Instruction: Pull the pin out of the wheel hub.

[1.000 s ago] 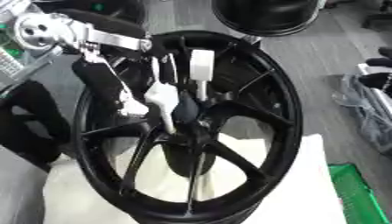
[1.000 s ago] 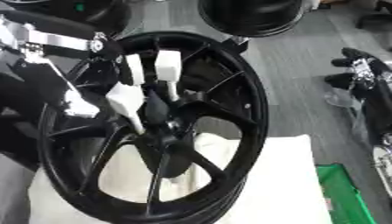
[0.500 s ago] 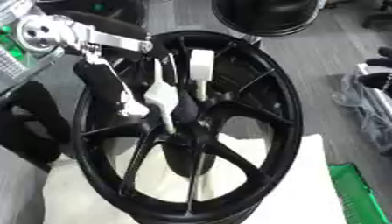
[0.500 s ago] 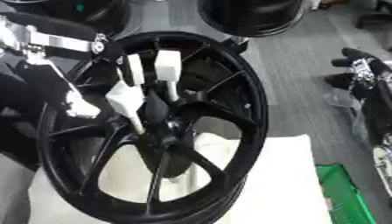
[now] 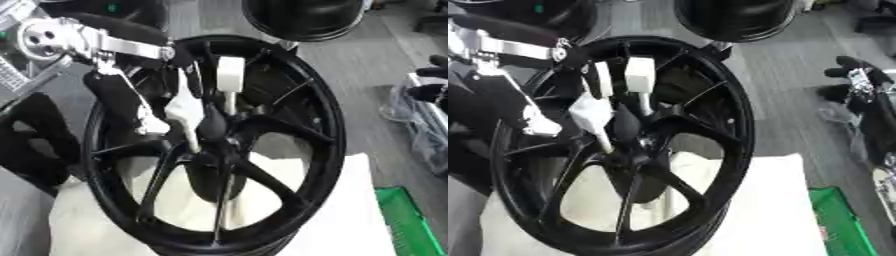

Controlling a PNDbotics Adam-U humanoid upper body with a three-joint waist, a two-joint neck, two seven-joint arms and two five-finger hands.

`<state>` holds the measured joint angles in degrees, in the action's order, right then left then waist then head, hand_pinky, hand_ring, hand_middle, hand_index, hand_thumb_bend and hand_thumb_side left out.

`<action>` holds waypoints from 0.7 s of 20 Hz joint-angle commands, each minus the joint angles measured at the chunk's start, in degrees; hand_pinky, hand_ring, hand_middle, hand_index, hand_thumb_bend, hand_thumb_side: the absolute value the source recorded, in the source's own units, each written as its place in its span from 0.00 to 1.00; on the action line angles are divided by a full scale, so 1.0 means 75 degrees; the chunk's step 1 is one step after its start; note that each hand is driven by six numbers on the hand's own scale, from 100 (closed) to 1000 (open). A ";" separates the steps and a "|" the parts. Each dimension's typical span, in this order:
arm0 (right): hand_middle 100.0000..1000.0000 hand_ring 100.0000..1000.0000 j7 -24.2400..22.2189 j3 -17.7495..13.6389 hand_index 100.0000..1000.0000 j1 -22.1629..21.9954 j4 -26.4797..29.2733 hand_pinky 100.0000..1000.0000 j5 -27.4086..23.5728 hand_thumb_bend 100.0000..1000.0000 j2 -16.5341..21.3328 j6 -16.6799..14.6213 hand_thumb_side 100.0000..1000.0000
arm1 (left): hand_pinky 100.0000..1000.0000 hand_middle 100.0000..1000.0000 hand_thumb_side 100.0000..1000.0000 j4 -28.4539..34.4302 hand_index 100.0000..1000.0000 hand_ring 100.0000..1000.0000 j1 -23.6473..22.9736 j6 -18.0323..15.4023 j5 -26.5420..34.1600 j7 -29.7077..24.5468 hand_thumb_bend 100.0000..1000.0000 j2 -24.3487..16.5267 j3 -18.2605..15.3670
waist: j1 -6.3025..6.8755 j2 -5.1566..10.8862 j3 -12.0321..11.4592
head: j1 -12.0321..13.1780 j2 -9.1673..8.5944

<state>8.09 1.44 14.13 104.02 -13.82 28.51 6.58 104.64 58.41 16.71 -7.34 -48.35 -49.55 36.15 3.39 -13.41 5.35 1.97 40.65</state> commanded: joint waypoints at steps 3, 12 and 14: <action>0.71 0.61 -0.0020 -0.0032 0.84 0.0089 0.0075 0.74 0.0060 0.00 0.0173 -0.0001 0.75 | 0.64 0.76 0.20 0.0001 0.76 0.72 0.0091 0.0066 -0.0092 -0.0027 0.25 -0.0122 -0.0151 | -0.0046 0.0099 0.0014 | -0.0012 -0.0054; 0.71 0.61 -0.0043 -0.0019 0.84 0.0090 0.0068 0.74 0.0084 0.00 0.0173 0.0001 0.75 | 0.66 0.78 0.23 -0.0073 0.78 0.74 0.0082 0.0064 -0.0197 0.0037 0.25 -0.0071 -0.0158 | -0.0052 0.0093 0.0021 | -0.0021 -0.0079; 0.71 0.61 -0.0046 -0.0019 0.84 0.0093 0.0069 0.74 0.0085 0.00 0.0173 0.0001 0.75 | 0.66 0.79 0.23 -0.0120 0.79 0.74 0.0088 0.0055 -0.0256 0.0015 0.25 -0.0049 -0.0140 | -0.0052 0.0091 0.0025 | -0.0020 -0.0077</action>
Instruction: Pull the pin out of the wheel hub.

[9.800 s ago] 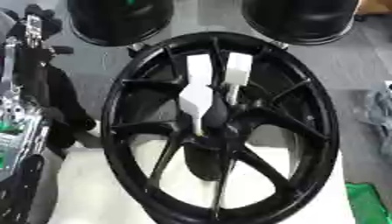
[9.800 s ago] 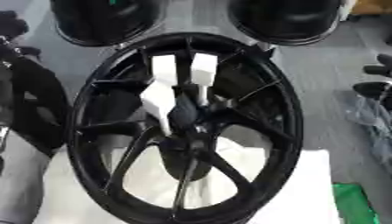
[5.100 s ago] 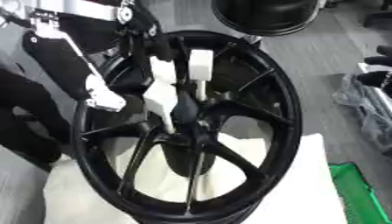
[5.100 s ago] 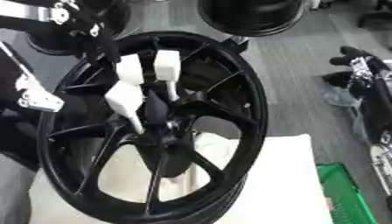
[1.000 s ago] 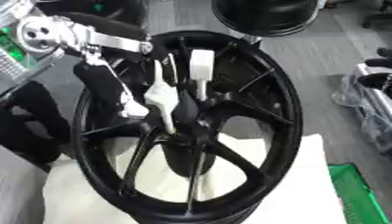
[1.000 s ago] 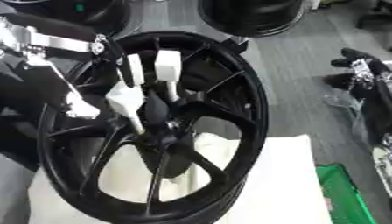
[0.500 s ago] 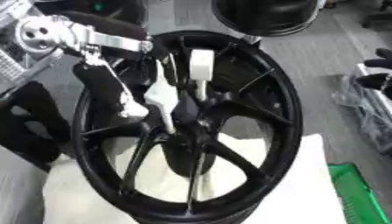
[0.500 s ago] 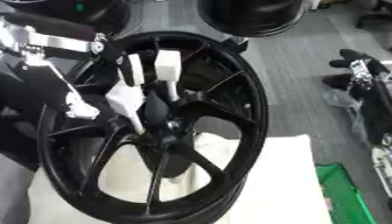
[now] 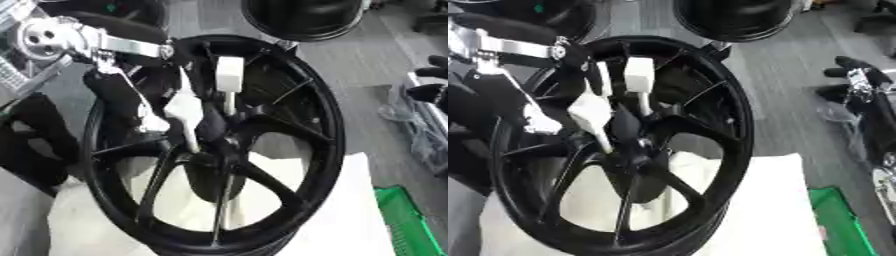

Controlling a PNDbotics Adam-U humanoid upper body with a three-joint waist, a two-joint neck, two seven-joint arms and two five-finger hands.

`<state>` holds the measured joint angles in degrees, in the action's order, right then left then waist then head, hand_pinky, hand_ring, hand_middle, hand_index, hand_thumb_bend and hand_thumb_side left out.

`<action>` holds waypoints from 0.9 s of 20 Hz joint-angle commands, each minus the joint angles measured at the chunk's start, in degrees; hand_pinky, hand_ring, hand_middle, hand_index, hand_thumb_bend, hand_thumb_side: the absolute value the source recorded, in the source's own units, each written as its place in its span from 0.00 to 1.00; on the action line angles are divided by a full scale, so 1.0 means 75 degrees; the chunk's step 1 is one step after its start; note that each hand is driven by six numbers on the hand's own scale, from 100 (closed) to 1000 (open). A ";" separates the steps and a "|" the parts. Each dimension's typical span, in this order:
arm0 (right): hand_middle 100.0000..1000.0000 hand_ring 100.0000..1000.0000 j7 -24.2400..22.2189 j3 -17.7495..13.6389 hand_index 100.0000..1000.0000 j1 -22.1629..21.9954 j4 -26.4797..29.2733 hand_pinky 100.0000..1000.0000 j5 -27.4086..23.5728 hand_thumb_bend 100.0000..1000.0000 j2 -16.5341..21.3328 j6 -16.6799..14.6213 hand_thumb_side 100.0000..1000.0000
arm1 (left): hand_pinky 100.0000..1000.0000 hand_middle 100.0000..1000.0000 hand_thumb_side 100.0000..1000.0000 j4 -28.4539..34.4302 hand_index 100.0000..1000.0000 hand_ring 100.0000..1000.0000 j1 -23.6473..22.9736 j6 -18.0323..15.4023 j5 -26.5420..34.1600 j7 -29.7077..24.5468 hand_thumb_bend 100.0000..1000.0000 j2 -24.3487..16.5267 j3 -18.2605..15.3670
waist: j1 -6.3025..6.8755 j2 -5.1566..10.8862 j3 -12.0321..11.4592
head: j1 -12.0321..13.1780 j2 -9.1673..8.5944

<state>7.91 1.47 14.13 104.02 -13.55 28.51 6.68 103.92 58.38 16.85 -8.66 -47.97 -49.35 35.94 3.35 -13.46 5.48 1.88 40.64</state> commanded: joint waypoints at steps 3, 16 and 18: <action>0.71 0.61 -0.0023 -0.0025 0.84 0.0097 0.0069 0.74 0.0047 0.00 0.0171 -0.0013 0.75 | 0.66 0.79 0.23 -0.0062 0.79 0.74 0.0100 0.0015 -0.0119 -0.0059 0.25 -0.0048 -0.0105 | -0.0046 0.0096 0.0013 | -0.0011 -0.0076; 0.71 0.61 -0.0035 -0.0024 0.84 0.0102 0.0072 0.74 0.0049 0.00 0.0168 -0.0012 0.75 | 0.68 0.80 0.24 -0.0125 0.79 0.76 0.0096 0.0009 -0.0147 -0.0126 0.24 0.0015 -0.0062 | -0.0048 0.0086 0.0024 | -0.0017 -0.0087; 0.71 0.61 -0.0036 -0.0024 0.84 0.0102 0.0072 0.74 0.0051 0.00 0.0165 -0.0011 0.76 | 0.69 0.80 0.24 -0.0142 0.79 0.77 0.0102 -0.0004 -0.0186 -0.0134 0.25 0.0023 -0.0058 | -0.0050 0.0084 0.0024 | -0.0020 -0.0091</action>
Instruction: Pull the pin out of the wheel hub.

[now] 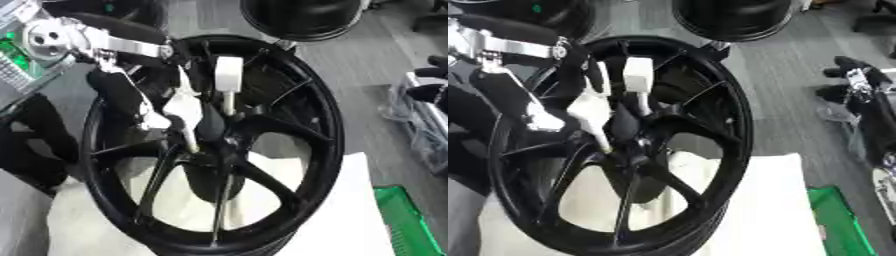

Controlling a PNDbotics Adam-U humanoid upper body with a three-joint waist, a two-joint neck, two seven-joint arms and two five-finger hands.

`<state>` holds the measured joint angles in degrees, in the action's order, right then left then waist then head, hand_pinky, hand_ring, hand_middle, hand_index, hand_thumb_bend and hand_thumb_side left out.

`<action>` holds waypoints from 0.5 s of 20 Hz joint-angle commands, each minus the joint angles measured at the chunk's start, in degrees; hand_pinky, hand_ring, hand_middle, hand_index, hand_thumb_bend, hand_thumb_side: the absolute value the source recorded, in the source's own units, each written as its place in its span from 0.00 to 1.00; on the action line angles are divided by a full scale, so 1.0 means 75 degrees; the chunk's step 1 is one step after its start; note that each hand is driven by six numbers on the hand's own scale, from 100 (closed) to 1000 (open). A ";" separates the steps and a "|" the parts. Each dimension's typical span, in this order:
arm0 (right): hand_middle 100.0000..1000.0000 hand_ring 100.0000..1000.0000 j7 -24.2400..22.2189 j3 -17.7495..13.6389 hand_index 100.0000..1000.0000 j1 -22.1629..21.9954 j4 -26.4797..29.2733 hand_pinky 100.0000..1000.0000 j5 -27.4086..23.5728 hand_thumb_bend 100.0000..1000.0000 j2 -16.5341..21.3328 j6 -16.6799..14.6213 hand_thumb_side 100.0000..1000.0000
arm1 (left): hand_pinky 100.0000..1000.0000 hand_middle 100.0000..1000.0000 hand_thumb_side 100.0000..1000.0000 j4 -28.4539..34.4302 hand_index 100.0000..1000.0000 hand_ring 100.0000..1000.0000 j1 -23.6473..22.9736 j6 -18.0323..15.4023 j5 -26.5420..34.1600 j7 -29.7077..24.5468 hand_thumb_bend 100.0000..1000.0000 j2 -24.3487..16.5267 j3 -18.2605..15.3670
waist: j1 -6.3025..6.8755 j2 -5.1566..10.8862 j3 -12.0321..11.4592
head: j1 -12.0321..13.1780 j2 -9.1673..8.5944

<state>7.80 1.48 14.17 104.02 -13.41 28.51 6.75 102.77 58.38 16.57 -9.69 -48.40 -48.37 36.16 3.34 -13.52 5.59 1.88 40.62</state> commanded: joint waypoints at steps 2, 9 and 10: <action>0.71 0.61 -0.0024 -0.0021 0.84 0.0099 0.0073 0.74 0.0033 0.00 0.0163 -0.0021 0.76 | 0.69 0.81 0.24 -0.0015 0.79 0.77 0.0099 0.0012 -0.0090 -0.0092 0.25 -0.0104 -0.0085 | -0.0049 0.0090 0.0010 | -0.0020 -0.0093; 0.71 0.61 -0.0036 -0.0010 0.84 0.0112 0.0075 0.74 0.0035 0.00 0.0157 -0.0020 0.75 | 0.73 0.83 0.24 -0.0141 0.79 0.80 0.0091 -0.0051 -0.0204 -0.0137 0.25 -0.0068 -0.0074 | -0.0047 0.0085 0.0023 | -0.0029 -0.0109; 0.71 0.61 -0.0038 -0.0010 0.84 0.0114 0.0075 0.74 0.0035 0.00 0.0155 -0.0020 0.75 | 0.73 0.83 0.24 -0.0161 0.79 0.80 0.0088 -0.0058 -0.0213 -0.0141 0.25 -0.0063 -0.0072 | -0.0048 0.0083 0.0025 | -0.0029 -0.0110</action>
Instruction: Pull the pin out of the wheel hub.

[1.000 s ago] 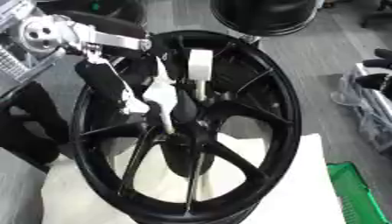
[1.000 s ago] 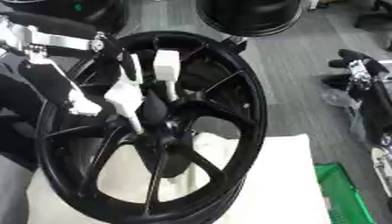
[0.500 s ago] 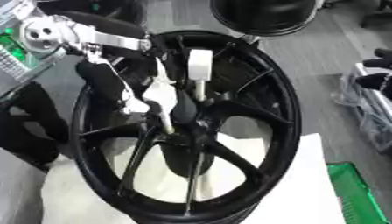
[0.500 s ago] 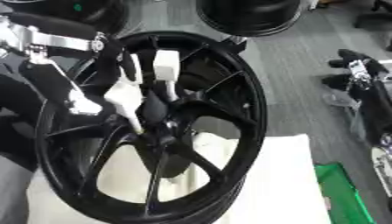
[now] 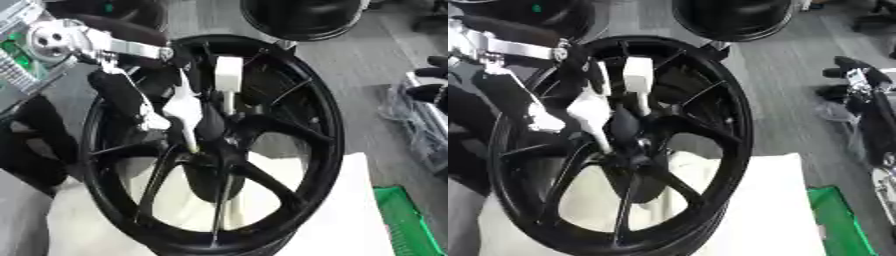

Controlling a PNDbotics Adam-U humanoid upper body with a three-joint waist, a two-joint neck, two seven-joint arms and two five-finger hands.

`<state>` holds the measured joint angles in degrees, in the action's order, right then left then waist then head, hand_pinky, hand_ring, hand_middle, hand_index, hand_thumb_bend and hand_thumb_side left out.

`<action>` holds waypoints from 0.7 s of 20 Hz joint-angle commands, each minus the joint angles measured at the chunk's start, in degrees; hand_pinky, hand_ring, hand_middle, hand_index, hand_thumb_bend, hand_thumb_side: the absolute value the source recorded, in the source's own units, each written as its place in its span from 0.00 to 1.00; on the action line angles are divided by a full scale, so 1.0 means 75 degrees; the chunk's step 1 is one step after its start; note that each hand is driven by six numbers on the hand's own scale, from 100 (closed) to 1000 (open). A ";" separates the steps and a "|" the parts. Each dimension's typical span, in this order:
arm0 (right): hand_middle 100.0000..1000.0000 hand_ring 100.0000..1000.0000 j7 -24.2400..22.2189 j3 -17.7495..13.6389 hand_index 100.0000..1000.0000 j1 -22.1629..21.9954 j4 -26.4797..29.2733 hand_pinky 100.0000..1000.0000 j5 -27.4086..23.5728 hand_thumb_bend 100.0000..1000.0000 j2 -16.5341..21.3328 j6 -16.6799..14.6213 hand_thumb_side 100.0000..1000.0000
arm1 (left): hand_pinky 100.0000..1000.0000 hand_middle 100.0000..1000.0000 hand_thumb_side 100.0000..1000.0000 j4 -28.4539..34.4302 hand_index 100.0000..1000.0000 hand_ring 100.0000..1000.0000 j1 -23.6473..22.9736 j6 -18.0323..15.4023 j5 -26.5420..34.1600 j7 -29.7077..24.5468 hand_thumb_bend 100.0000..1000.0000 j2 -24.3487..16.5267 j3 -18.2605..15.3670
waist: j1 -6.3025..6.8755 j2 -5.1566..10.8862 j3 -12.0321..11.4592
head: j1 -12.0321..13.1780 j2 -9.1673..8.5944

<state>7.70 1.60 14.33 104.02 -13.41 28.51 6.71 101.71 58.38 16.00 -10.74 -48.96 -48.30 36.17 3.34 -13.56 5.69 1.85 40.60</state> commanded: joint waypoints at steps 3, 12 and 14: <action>0.71 0.61 -0.0027 -0.0024 0.84 0.0096 0.0074 0.74 0.0037 0.00 0.0149 -0.0014 0.76 | 0.73 0.83 0.24 -0.0075 0.79 0.80 0.0077 0.0004 -0.0097 -0.0057 0.25 -0.0060 -0.0075 | -0.0049 0.0081 0.0016 | -0.0020 -0.0110; 0.71 0.62 -0.0035 -0.0019 0.84 0.0100 0.0074 0.74 0.0053 0.00 0.0136 -0.0011 0.76 | 0.71 0.82 0.25 -0.0222 0.79 0.79 0.0049 -0.0011 -0.0155 0.0010 0.24 -0.0009 -0.0068 | -0.0061 0.0057 0.0031 | -0.0007 -0.0115; 0.71 0.62 -0.0029 -0.0024 0.84 0.0103 0.0076 0.74 0.0049 0.00 0.0134 -0.0012 0.76 | 0.71 0.81 0.25 -0.0252 0.79 0.78 0.0031 -0.0022 -0.0167 0.0008 0.23 -0.0004 -0.0064 | -0.0062 0.0051 0.0036 | -0.0006 -0.0104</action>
<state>7.58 1.79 14.45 104.02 -13.32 28.49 6.67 99.87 57.94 15.66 -11.62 -48.79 -47.56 36.19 3.21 -13.87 5.90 1.86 40.57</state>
